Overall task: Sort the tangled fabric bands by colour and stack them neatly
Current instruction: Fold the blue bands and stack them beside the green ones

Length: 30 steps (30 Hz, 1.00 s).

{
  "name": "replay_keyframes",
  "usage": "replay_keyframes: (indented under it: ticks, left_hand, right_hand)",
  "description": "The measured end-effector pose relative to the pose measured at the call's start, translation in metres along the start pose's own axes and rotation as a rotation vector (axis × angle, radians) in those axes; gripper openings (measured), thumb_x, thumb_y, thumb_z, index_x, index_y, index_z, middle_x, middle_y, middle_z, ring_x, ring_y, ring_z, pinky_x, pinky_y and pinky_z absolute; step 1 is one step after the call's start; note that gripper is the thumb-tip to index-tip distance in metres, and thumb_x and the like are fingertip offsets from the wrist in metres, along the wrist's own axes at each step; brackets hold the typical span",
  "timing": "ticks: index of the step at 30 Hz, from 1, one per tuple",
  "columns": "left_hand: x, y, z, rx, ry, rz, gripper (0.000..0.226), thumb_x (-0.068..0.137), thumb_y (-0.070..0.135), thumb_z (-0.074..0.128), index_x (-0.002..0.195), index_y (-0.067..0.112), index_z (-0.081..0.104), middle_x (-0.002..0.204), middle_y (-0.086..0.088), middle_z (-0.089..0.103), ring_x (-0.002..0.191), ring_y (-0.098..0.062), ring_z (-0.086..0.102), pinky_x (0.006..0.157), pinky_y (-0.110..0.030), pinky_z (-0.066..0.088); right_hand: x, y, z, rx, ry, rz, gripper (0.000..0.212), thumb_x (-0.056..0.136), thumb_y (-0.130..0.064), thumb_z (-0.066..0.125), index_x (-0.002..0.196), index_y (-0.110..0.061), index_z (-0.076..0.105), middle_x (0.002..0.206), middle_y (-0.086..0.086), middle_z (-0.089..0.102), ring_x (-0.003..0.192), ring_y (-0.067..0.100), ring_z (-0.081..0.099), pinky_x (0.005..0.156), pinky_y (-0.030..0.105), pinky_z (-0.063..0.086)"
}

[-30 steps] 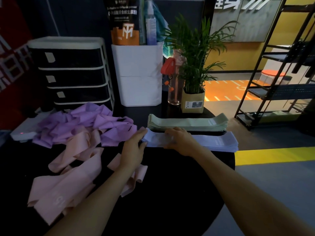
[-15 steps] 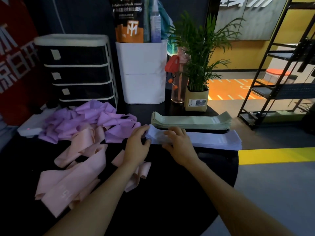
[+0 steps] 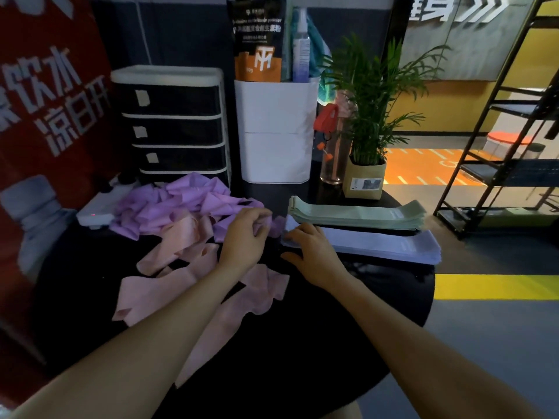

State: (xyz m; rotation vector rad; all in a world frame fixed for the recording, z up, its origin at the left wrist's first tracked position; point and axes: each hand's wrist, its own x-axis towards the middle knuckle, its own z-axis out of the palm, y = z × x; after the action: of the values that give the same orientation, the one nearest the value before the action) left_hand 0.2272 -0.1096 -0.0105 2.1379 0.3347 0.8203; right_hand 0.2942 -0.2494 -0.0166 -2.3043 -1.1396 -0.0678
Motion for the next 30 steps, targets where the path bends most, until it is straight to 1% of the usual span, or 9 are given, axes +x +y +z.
replay_keyframes:
  ticks: [6,10,13,18,22,24,25,28,30]
  left_hand:
    - [-0.029,-0.013,-0.065,0.293,-0.039,0.062,0.028,0.082,0.002,0.058,0.109,0.010,0.064,0.111,-0.005,0.057,0.104,-0.018,0.052,0.085,-0.026,0.041]
    - [-0.048,-0.024,-0.103,0.315,-0.044,0.020,0.028,0.083,0.006,0.061,0.110,0.012,0.064,0.111,-0.005,0.056,0.102,-0.019,0.055,0.084,-0.027,0.044]
    - [-0.065,-0.034,-0.124,0.339,-0.091,-0.046,0.028,0.081,0.026,0.069,0.108,0.022,0.064,0.104,0.007,0.053,0.100,-0.015,0.057,0.088,-0.031,0.048]
    - [-0.089,-0.029,-0.141,0.598,-0.265,-0.177,0.066,0.065,0.067,0.065,0.120,0.032,0.055,0.109,0.014,0.047,0.116,-0.014,0.045,0.082,-0.026,0.037]
    - [-0.092,-0.030,-0.141,0.646,-0.323,-0.247,0.060,0.070,0.056,0.071,0.120,0.027,0.053,0.116,0.006,0.051,0.114,-0.019,0.048,0.081,-0.028,0.038]
    - [-0.091,-0.035,-0.140,0.633,-0.309,-0.248,0.053,0.071,0.051,0.072,0.114,0.025,0.056,0.114,0.003,0.054,0.109,-0.020,0.050,0.077,-0.029,0.039]
    - [-0.091,-0.037,-0.141,0.603,-0.300,-0.248,0.049,0.072,0.047,0.073,0.111,0.023,0.057,0.110,0.002,0.054,0.106,-0.020,0.051,0.076,-0.028,0.040]
    - [-0.091,-0.043,-0.141,0.500,-0.260,-0.233,0.035,0.075,0.034,0.073,0.104,0.017,0.061,0.098,0.002,0.049,0.097,-0.018,0.052,0.075,-0.029,0.046]
    - [-0.089,-0.046,-0.141,0.435,-0.235,-0.226,0.029,0.078,0.024,0.070,0.103,0.012,0.063,0.094,0.001,0.050,0.095,-0.020,0.056,0.078,-0.033,0.049]
  right_hand:
    - [0.008,-0.035,0.019,0.019,-0.167,-0.084,0.039,0.080,-0.019,0.069,0.117,-0.008,0.062,0.119,0.014,0.056,0.116,0.030,0.046,0.098,0.029,0.031]
    - [0.014,-0.057,0.027,0.042,-0.213,-0.073,0.044,0.079,-0.024,0.071,0.120,-0.011,0.060,0.121,0.014,0.055,0.114,0.030,0.049,0.098,0.031,0.037]
    - [0.017,-0.072,0.035,-0.025,-0.286,-0.078,0.057,0.077,-0.034,0.073,0.128,-0.016,0.054,0.129,0.011,0.049,0.121,0.027,0.043,0.102,0.029,0.031]
    - [0.017,-0.080,0.043,-0.245,-0.432,-0.056,0.067,0.075,-0.044,0.071,0.131,-0.017,0.046,0.129,0.009,0.043,0.121,0.028,0.039,0.103,0.033,0.029]
    - [0.011,-0.083,0.042,-0.348,-0.468,-0.170,0.034,0.079,-0.030,0.068,0.111,-0.022,0.058,0.122,0.003,0.045,0.110,0.019,0.047,0.078,0.022,0.037]
    - [0.013,-0.082,0.040,-0.312,-0.377,-0.147,0.007,0.081,-0.026,0.055,0.080,-0.032,0.058,0.104,0.004,0.056,0.092,0.021,0.056,0.067,0.020,0.037]
    - [0.015,-0.080,0.042,-0.188,-0.462,-0.068,0.013,0.079,-0.029,0.046,0.068,-0.031,0.055,0.090,0.004,0.061,0.081,0.023,0.061,0.065,0.021,0.039]
    - [0.015,-0.080,0.034,-0.204,-0.358,-0.086,0.028,0.077,-0.029,0.045,0.085,-0.015,0.067,0.097,0.005,0.063,0.088,0.022,0.059,0.076,0.026,0.042]
    - [0.017,-0.078,0.032,-0.145,-0.270,-0.092,0.021,0.080,-0.019,0.054,0.089,-0.009,0.069,0.098,0.006,0.067,0.090,0.022,0.061,0.077,0.026,0.044]
